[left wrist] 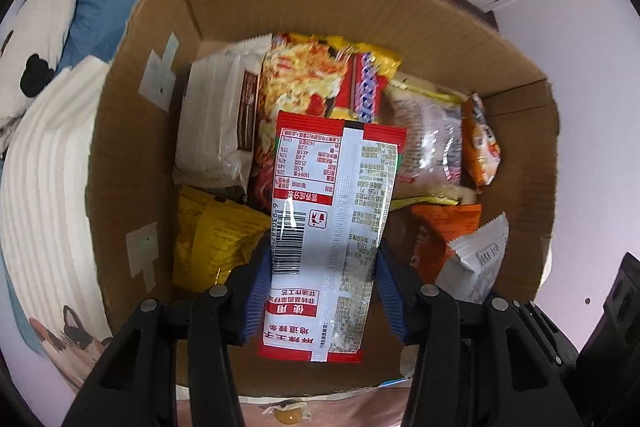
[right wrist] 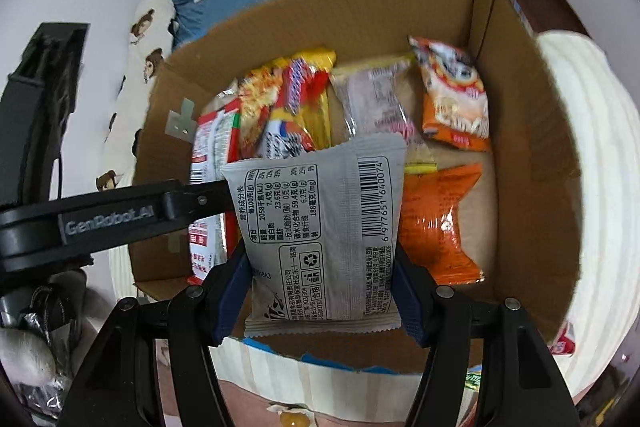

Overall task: Organize snacks
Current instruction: 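Open both tools to release the snacks in the box and withdraw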

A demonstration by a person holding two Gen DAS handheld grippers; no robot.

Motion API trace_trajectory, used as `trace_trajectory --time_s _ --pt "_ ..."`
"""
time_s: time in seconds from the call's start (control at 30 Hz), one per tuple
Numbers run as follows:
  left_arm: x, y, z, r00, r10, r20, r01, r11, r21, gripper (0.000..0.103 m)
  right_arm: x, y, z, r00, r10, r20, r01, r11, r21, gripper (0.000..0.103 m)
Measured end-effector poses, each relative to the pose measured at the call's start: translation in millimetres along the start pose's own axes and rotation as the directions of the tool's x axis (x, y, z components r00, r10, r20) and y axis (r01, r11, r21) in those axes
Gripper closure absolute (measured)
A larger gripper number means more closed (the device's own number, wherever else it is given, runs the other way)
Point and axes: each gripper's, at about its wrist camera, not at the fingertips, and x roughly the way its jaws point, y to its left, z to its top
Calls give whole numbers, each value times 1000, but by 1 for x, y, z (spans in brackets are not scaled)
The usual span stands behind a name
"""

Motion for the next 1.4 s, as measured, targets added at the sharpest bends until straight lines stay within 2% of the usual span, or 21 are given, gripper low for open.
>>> trace_trajectory --time_s 0.03,0.07,0.1,0.13,0.2,0.43,0.63,0.8,1.0,1.23,1.4 --pt "4 2 1 1000 12 -28 -12 1000 -8 48 5 -3 1 1000 -6 -22 6 1000 7 23" --pt "6 4 1 999 12 -38 -13 1000 -17 34 11 -5 1 999 -23 -47 24 1000 10 13" --pt "8 5 0 999 13 -41 -14 1000 -17 25 13 -6 1 998 -36 -49 37 999 7 2" --pt "8 5 -1 999 20 -37 -21 1000 -8 12 14 -7 1 997 -55 -51 55 998 2 3" --pt "6 4 -3 999 38 -21 -38 999 11 11 16 -8 -1 995 -77 -61 76 997 -10 3" --pt "-2 2 -17 999 30 -18 -30 999 20 11 8 -10 -6 993 -109 -44 109 994 -14 3" --pt "-16 2 -30 997 69 38 -71 997 34 11 -10 -10 -14 992 -123 -11 123 992 -12 3" --pt "-36 3 -46 987 104 119 -110 993 48 11 -29 -10 -26 990 -134 31 135 991 -19 3" --pt "-68 -2 -71 957 125 261 -151 985 81 11 -60 -5 -47 983 -144 115 148 989 -27 3" --pt "-113 -8 -120 896 130 424 -195 974 114 11 -104 7 -81 961 -145 234 160 986 -45 3" --pt "-133 -8 -156 861 117 495 -204 971 126 11 -135 16 -114 942 -136 308 164 984 -67 3"
